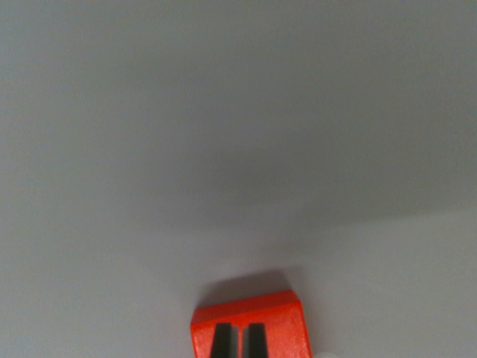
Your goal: Reach red block
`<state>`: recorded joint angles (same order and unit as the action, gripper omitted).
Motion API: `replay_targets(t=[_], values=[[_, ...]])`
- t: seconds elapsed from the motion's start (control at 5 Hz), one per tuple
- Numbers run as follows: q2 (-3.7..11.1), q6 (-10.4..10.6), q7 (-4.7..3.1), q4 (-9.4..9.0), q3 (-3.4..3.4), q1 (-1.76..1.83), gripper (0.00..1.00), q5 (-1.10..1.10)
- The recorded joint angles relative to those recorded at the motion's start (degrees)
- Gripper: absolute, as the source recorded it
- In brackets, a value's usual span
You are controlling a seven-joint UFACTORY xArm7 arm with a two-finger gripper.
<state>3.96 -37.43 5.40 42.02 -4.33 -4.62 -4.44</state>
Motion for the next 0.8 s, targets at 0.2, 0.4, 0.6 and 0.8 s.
replay_targets(t=[0.2,0.4,0.6,0.8], values=[[0.04,1.68,0.10,-1.65,-0.15,-0.15,0.00,-0.11],[0.04,1.68,0.10,-1.65,-0.15,-0.15,0.00,-0.11],[0.07,3.21,0.19,-3.16,-0.29,-0.29,0.00,-0.22],[0.07,3.21,0.19,-3.16,-0.29,-0.29,0.00,-0.22]])
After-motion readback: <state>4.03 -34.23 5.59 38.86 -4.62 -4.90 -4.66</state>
